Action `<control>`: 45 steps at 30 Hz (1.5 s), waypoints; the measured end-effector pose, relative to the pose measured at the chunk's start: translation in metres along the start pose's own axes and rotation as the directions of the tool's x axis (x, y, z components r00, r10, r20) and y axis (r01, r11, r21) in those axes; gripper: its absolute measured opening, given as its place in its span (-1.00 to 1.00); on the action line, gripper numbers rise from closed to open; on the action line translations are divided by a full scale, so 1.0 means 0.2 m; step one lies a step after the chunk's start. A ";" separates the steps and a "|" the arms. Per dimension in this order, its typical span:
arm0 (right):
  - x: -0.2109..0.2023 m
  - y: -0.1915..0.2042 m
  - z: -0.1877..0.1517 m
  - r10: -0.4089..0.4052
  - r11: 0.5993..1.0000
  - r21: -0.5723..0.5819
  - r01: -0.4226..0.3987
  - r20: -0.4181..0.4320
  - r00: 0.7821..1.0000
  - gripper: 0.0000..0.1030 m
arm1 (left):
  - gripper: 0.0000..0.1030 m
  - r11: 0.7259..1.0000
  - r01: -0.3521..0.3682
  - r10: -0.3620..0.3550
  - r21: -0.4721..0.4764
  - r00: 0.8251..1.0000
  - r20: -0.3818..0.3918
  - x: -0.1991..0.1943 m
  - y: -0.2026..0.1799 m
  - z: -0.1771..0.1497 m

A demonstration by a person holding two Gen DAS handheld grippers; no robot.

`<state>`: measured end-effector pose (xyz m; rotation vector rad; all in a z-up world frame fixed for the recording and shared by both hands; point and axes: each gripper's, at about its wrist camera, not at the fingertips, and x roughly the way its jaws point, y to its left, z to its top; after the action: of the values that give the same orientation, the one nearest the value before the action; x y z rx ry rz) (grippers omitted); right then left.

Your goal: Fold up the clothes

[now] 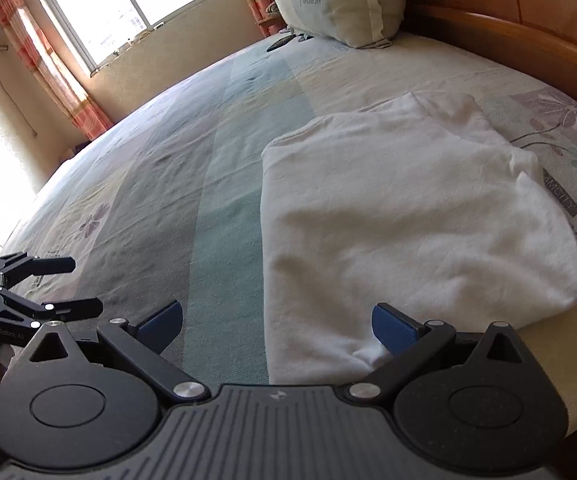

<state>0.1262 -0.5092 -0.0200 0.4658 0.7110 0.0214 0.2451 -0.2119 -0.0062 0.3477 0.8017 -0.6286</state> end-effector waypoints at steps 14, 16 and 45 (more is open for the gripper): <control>0.01 -0.08 0.32 -0.277 0.960 0.008 0.281 0.198 0.940 1.00 | 0.98 0.999 -0.032 0.031 0.009 0.995 0.097 -0.14 0.12 -0.08; 0.18 -0.09 0.36 -0.325 0.942 -0.039 0.334 0.155 0.933 1.00 | 0.98 1.000 -0.022 0.021 0.014 0.994 0.112 -0.17 0.16 -0.12; 0.76 0.48 0.37 -0.406 0.912 0.069 0.404 0.024 0.913 1.00 | 0.98 0.997 -0.045 0.055 -0.060 0.981 0.188 -0.51 0.91 -0.70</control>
<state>0.3027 -0.4263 -0.0263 0.3695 0.7621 -0.4020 0.2295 0.0383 -0.0096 0.2525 0.6243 -0.5819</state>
